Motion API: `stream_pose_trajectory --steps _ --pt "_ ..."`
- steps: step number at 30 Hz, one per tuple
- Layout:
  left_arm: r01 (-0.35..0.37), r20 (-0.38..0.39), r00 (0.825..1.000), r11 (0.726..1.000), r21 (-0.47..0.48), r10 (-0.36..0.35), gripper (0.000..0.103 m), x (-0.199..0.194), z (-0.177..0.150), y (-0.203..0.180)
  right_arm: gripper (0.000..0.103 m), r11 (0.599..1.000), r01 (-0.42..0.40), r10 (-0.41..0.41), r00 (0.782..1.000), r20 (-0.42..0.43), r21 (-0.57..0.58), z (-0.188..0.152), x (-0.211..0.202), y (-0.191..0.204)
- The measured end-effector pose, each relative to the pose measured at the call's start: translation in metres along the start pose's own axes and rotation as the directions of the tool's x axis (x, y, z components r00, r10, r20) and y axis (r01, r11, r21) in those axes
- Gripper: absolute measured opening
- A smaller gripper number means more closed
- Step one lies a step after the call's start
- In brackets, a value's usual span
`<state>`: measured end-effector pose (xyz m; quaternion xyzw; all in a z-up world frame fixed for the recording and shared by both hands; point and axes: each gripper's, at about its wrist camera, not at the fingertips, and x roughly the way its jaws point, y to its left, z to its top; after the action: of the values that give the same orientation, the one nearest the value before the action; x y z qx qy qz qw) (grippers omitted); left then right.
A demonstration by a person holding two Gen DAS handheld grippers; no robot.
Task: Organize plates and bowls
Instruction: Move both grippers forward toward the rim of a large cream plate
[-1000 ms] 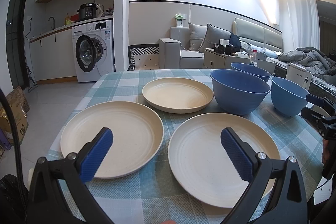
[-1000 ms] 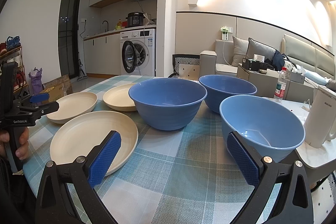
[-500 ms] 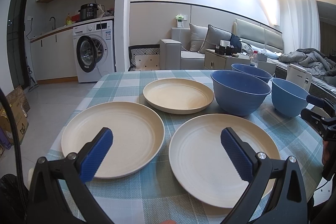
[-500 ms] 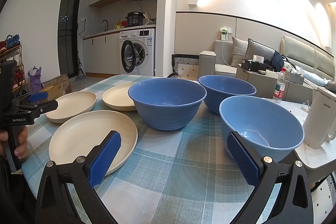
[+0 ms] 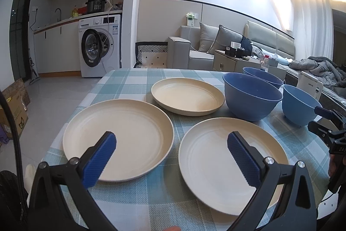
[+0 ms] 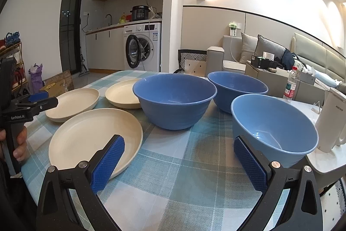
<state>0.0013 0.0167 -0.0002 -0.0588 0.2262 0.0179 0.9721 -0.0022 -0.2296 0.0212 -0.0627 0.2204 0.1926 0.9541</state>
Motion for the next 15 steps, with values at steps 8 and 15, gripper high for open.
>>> stream_pose_trajectory --steps 8,15 --pt "-0.01 -0.001 1.0 1.0 0.008 0.01 0.103 -0.003 0.003 0.001 0.103 0.999 -0.019 0.018 0.999 -0.026 -0.031 0.015 0.01 0.012" --pt "-0.031 0.011 0.999 1.0 -0.002 0.031 0.103 -0.013 0.016 0.01 0.103 0.996 -0.047 0.045 0.998 -0.036 -0.071 0.032 0.016 0.037"
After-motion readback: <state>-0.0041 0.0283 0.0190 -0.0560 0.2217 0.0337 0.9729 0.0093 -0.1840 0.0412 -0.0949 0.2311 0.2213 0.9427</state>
